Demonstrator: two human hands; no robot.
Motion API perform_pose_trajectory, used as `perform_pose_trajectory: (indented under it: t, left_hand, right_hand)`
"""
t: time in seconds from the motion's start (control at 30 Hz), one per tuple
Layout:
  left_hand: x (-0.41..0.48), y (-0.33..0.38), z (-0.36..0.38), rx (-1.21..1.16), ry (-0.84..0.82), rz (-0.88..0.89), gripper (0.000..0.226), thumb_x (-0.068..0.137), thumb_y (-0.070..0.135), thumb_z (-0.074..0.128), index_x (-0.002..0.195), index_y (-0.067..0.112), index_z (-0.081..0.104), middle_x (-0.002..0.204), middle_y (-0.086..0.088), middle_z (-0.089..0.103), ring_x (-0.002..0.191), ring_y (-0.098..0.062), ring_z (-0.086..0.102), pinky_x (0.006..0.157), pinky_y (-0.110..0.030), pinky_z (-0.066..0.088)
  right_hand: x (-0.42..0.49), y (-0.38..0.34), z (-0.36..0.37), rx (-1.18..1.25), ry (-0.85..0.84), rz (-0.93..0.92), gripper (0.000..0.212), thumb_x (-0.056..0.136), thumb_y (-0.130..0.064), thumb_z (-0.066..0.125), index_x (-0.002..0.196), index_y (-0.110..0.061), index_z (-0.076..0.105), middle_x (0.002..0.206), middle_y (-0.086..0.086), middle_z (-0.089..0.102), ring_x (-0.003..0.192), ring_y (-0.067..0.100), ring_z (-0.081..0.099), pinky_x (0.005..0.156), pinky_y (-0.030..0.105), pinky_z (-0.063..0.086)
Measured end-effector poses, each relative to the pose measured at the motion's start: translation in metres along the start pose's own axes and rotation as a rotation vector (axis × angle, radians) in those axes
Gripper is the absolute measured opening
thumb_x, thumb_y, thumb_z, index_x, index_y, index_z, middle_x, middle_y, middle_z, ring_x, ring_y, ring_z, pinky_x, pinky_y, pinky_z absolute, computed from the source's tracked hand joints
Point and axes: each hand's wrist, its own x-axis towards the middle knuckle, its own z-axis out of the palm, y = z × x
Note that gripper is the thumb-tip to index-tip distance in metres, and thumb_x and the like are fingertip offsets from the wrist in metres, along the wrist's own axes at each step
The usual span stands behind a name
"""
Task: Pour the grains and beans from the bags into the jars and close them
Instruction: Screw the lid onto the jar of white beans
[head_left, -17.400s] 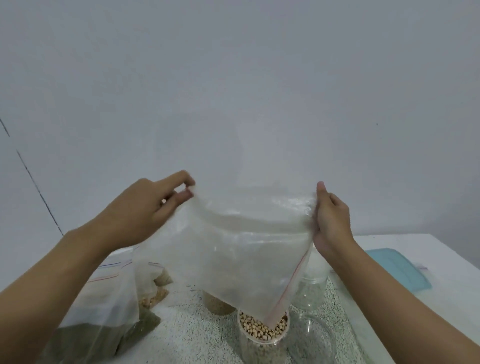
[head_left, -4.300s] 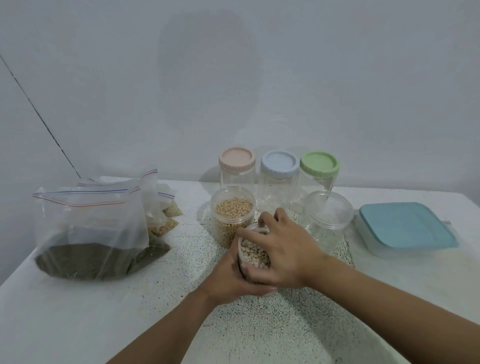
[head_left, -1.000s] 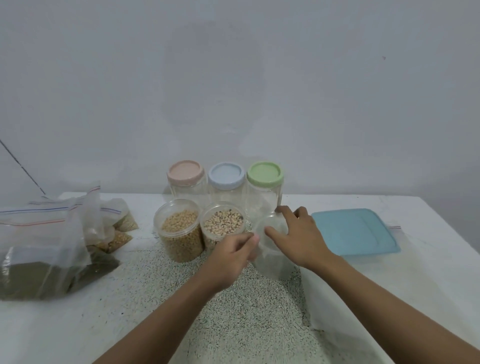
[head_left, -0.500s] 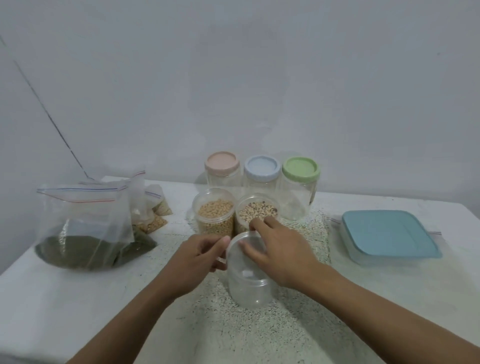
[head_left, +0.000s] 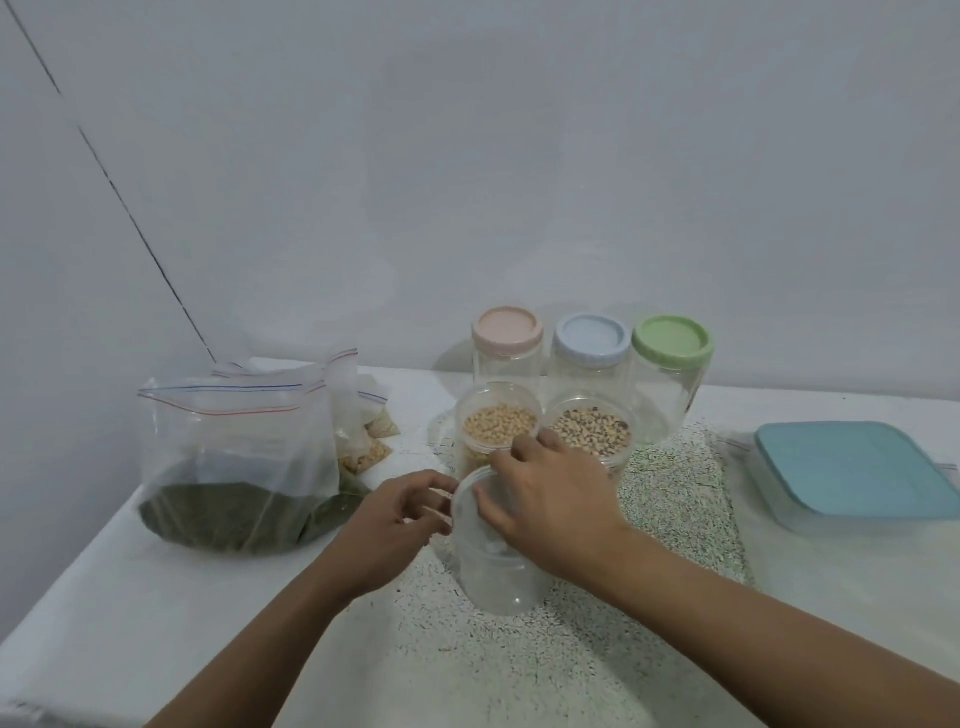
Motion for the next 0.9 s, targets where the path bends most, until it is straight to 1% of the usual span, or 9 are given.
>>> perform_pose_trajectory:
  t: [0.07, 0.17, 0.27, 0.37, 0.43, 0.5, 0.63, 0.77, 0.9]
  left_hand:
    - [0.003, -0.002, 0.001, 0.019, -0.046, 0.052, 0.033, 0.086, 0.011, 0.06, 0.114, 0.028, 0.069, 0.105, 0.006, 0.074, 0.097, -0.008, 0.068, 0.086, -0.028, 0.055]
    - [0.008, -0.008, 0.005, -0.074, -0.155, 0.093, 0.045, 0.094, -0.007, 0.055, 0.127, 0.022, 0.063, 0.117, 0.006, 0.07, 0.113, -0.007, 0.063, 0.09, -0.024, 0.053]
    - [0.014, -0.019, 0.005, -0.109, -0.272, 0.09, 0.06, 0.092, 0.001, 0.066, 0.143, 0.027, 0.05, 0.134, 0.006, 0.062, 0.125, -0.011, 0.059, 0.101, -0.036, 0.054]
    - [0.019, -0.025, 0.01, -0.056, -0.407, 0.137, 0.087, 0.083, -0.004, 0.075, 0.151, 0.025, 0.03, 0.14, 0.004, 0.055, 0.129, -0.007, 0.056, 0.099, -0.029, 0.052]
    - [0.024, -0.024, 0.015, -0.078, -0.43, 0.147, 0.094, 0.079, -0.008, 0.08, 0.15, 0.022, 0.027, 0.14, 0.004, 0.054, 0.13, -0.004, 0.054, 0.101, -0.024, 0.049]
    - [0.03, -0.024, 0.019, -0.121, -0.399, 0.164, 0.099, 0.072, 0.001, 0.09, 0.149, 0.023, 0.032, 0.14, 0.004, 0.057, 0.135, -0.01, 0.053, 0.108, -0.033, 0.047]
    - [0.035, -0.028, 0.027, -0.165, -0.346, 0.2, 0.091, 0.068, 0.005, 0.094, 0.143, 0.016, 0.044, 0.134, -0.003, 0.063, 0.13, -0.023, 0.059, 0.107, -0.047, 0.051]
    - [0.037, -0.032, 0.038, -0.166, -0.297, 0.259, 0.071, 0.071, -0.003, 0.088, 0.13, 0.014, 0.053, 0.122, 0.013, 0.068, 0.12, -0.014, 0.064, 0.096, -0.024, 0.053]
    - [0.039, -0.032, 0.039, -0.214, -0.273, 0.326, 0.069, 0.069, -0.011, 0.087, 0.124, 0.022, 0.061, 0.118, 0.009, 0.07, 0.114, -0.016, 0.067, 0.094, -0.028, 0.054]
  right_hand:
    - [0.001, -0.004, 0.001, 0.036, -0.011, 0.011, 0.047, 0.1, -0.051, 0.033, 0.112, -0.021, 0.067, 0.101, 0.002, 0.069, 0.092, 0.023, 0.067, 0.067, 0.034, 0.055]
    - [-0.001, -0.012, 0.009, 0.141, -0.042, 0.033, 0.044, 0.104, -0.049, 0.032, 0.123, -0.021, 0.059, 0.113, 0.001, 0.065, 0.103, 0.02, 0.062, 0.079, 0.033, 0.053]
    - [-0.002, -0.013, 0.017, 0.342, -0.081, 0.107, 0.053, 0.098, -0.064, 0.033, 0.131, -0.027, 0.054, 0.124, -0.005, 0.06, 0.112, 0.013, 0.053, 0.096, 0.033, 0.047]
    - [0.0, -0.009, 0.021, 0.372, -0.105, 0.046, 0.065, 0.089, -0.082, 0.036, 0.132, -0.036, 0.053, 0.123, -0.014, 0.056, 0.11, 0.006, 0.05, 0.096, 0.03, 0.044]
    - [0.002, -0.007, 0.019, 0.361, -0.098, 0.003, 0.064, 0.085, -0.084, 0.042, 0.127, -0.038, 0.056, 0.12, -0.018, 0.055, 0.105, 0.002, 0.049, 0.09, 0.026, 0.041]
    - [0.004, -0.006, 0.019, 0.38, -0.065, 0.004, 0.063, 0.083, -0.083, 0.046, 0.124, -0.036, 0.059, 0.12, -0.019, 0.056, 0.104, 0.001, 0.049, 0.091, 0.025, 0.042]
    - [0.005, -0.006, 0.023, 0.389, -0.023, -0.012, 0.065, 0.083, -0.079, 0.053, 0.126, -0.032, 0.065, 0.126, -0.018, 0.061, 0.112, 0.001, 0.053, 0.1, 0.027, 0.045]
    - [0.007, -0.006, 0.023, 0.457, 0.004, -0.052, 0.064, 0.08, -0.073, 0.06, 0.123, -0.026, 0.071, 0.129, -0.012, 0.066, 0.119, 0.004, 0.056, 0.106, 0.034, 0.047]
    - [0.011, -0.004, 0.02, 0.522, -0.019, -0.117, 0.059, 0.077, -0.063, 0.07, 0.119, -0.021, 0.074, 0.126, -0.008, 0.069, 0.117, 0.007, 0.06, 0.102, 0.037, 0.05]
